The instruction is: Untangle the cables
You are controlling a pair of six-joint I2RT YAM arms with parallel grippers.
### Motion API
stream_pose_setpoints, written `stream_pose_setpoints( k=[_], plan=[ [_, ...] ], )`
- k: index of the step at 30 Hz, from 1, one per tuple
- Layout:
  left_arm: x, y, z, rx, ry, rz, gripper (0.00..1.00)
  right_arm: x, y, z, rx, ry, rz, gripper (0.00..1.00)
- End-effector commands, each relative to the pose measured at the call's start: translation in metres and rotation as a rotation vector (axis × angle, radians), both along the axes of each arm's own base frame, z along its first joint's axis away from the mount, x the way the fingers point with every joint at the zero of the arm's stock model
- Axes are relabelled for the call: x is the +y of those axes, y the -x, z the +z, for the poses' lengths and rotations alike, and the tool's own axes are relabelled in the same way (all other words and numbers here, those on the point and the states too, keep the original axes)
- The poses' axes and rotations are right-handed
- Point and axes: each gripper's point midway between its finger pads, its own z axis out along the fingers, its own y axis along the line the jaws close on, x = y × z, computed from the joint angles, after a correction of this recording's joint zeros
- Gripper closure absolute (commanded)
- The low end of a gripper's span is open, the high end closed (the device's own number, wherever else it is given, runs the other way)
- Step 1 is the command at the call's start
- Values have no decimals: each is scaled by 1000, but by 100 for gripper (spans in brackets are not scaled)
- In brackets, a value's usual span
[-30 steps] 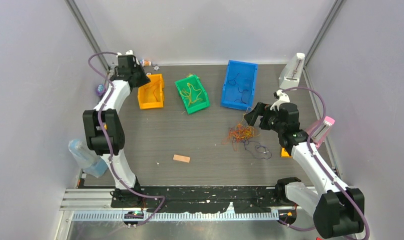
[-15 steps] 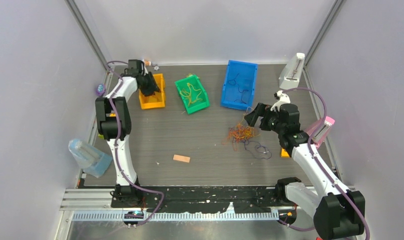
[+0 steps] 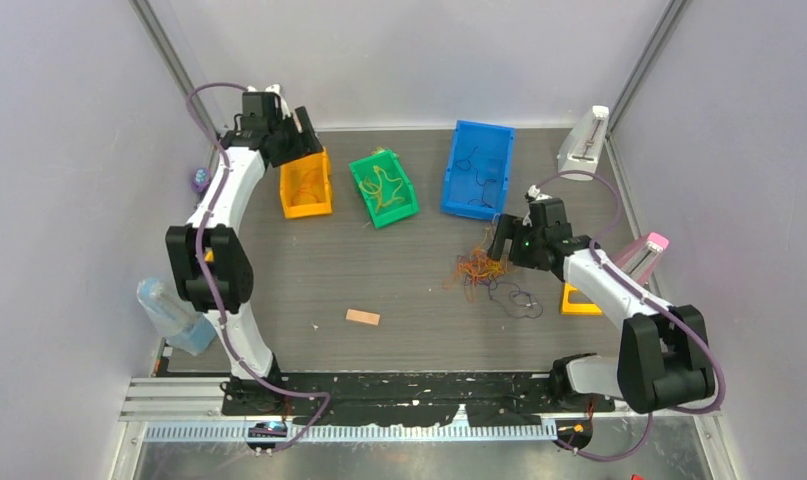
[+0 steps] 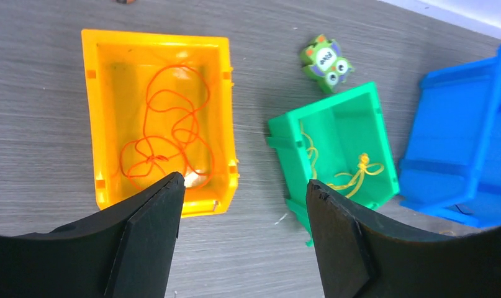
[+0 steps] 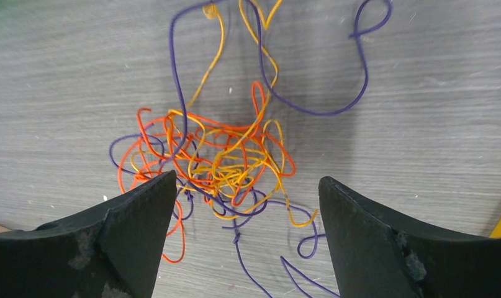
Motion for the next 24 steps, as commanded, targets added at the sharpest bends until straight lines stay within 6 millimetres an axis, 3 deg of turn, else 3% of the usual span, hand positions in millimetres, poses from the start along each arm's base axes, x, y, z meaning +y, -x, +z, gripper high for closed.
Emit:
stream_pose_setpoints(
  k=[1,5,7,8,10,11,14,17,20,24],
  plan=[
    [-5,24,35,-55,-42,-33,27,8,-4,-2,7,27,23,13],
    [-45,67,46,-163,39,-132,21,32,5,-19,38,-12,101,17],
    [-64,95,28,-179,37,-170,17,48,8,-28,57,-19,138,17],
    [-73,103,36,-218,42,-191,15,55,9,-31,69,-31,146,17],
    [-87,126,23,-220,43,-232,2,77,14,-37,82,-62,191,17],
    [-96,137,20,-223,42,-262,1,92,16,-37,70,-79,228,17],
    [-111,163,9,-233,29,-322,0,139,27,-25,39,-188,335,17],
    [-120,184,-4,-236,31,-379,0,170,24,3,-45,-268,404,16],
    [-129,199,-18,-246,57,-444,0,178,22,30,-119,-298,434,12],
    [-134,210,-38,-246,47,-477,0,151,13,49,-170,-189,359,4]
  ],
)
